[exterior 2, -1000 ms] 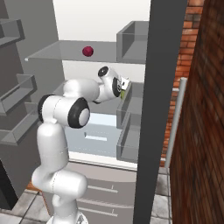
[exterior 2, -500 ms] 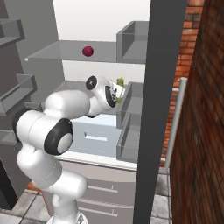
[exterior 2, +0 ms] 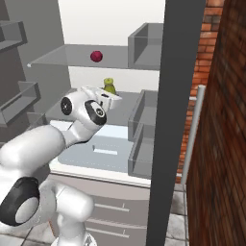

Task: Move the radish and lemonade from the second highest shelf to the top shelf to make space. Then, place the pitcher from the counter on the cleared second highest shelf.

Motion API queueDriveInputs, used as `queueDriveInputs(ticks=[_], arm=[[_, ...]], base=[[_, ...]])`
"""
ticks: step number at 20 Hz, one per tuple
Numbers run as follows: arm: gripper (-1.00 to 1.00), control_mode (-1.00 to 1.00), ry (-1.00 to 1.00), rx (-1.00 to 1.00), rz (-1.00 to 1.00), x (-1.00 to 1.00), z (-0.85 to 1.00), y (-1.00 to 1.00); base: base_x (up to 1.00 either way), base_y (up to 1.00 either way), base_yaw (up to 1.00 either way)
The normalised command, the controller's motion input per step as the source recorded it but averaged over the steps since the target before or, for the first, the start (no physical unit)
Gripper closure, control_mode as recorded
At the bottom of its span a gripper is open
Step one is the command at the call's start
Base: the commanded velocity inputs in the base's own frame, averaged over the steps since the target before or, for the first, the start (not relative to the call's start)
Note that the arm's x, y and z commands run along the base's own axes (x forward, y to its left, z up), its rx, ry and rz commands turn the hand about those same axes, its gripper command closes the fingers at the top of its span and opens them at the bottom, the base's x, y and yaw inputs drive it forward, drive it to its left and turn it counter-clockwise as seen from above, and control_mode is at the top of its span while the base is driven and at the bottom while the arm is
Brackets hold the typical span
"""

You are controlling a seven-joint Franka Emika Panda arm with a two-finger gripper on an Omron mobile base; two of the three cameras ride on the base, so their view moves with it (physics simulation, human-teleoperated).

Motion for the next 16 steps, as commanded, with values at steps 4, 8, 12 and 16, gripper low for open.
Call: queueDriveInputs(ticks=[4, 8, 12, 16], arm=[[1.00, -1.00, -0.09, 0.00, 0.00, -1.00, 0.78, 0.50], [1.00, -1.00, -0.02, 0.00, 0.00, -1.00, 0.68, 0.34], [1.00, -1.00, -0.05, 0.00, 0.00, -1.00, 0.83, 0.24], [1.00, -1.00, -0.09, 0.00, 0.00, -0.77, 1.00, 0.19]], base=[[0.00, 0.00, 0.00], [0.00, 0.00, 0.00], [0.00, 0.00, 0.00], [0.00, 0.00, 0.00]])
